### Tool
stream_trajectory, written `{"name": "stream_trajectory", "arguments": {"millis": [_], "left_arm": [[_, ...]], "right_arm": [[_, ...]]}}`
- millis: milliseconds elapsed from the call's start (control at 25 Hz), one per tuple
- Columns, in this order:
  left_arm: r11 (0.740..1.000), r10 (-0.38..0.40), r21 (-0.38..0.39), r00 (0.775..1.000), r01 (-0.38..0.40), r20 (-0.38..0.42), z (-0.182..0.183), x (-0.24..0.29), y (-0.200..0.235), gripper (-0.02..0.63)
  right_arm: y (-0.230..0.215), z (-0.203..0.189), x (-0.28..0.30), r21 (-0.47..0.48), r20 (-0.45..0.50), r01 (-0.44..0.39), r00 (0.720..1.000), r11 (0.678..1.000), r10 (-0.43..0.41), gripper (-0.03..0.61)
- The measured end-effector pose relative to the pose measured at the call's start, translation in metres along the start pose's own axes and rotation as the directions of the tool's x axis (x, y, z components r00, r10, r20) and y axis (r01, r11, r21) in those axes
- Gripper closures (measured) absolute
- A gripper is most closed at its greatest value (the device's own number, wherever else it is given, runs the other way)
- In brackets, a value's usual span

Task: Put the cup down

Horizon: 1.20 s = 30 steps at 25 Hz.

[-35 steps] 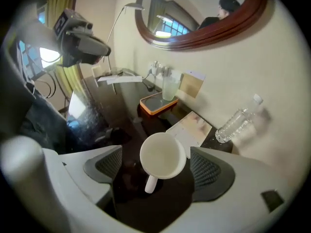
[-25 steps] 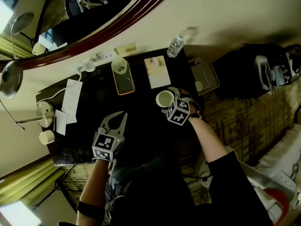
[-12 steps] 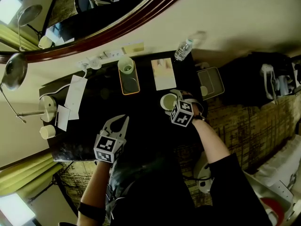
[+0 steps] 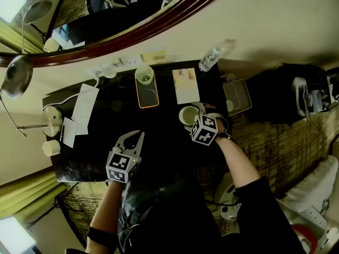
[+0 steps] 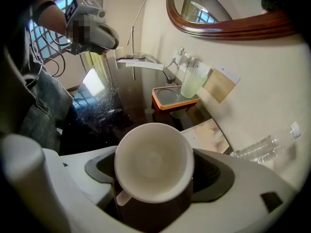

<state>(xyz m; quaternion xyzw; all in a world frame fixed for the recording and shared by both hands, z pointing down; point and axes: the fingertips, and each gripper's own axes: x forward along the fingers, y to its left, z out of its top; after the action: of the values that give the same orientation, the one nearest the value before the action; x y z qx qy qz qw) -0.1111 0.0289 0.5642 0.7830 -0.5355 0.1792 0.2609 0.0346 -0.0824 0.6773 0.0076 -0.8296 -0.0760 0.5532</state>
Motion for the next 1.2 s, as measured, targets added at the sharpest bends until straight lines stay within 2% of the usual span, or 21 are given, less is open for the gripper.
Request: {"name": "stream_trajectory", "arguments": {"millis": [320,680,920,1200], "left_arm": [[0.999,0.037,-0.025,0.999,-0.037,-0.001,-0.009,-0.002,0.017,0.607],[0.995,0.092,-0.045,0.996,-0.091,0.019,-0.006,-0.013,0.042,0.607],[0.990,0.124,-0.064,0.992,-0.122,0.024,-0.011,-0.022,0.052,0.607],[0.985,0.150,-0.089,0.989,-0.148,0.016,-0.024,-0.033,0.063,0.607]], "right_arm": [[-0.016,0.072,0.006,-0.107,0.064,0.015,0.998,0.994,-0.009,0.132],[-0.031,0.157,0.030,-0.270,0.105,0.000,0.994,0.963,0.029,0.132],[-0.036,0.176,0.049,-0.342,0.086,-0.011,0.995,0.939,0.043,0.132],[-0.037,0.181,0.065,-0.363,0.069,-0.020,0.996,0.931,0.048,0.132]]}}
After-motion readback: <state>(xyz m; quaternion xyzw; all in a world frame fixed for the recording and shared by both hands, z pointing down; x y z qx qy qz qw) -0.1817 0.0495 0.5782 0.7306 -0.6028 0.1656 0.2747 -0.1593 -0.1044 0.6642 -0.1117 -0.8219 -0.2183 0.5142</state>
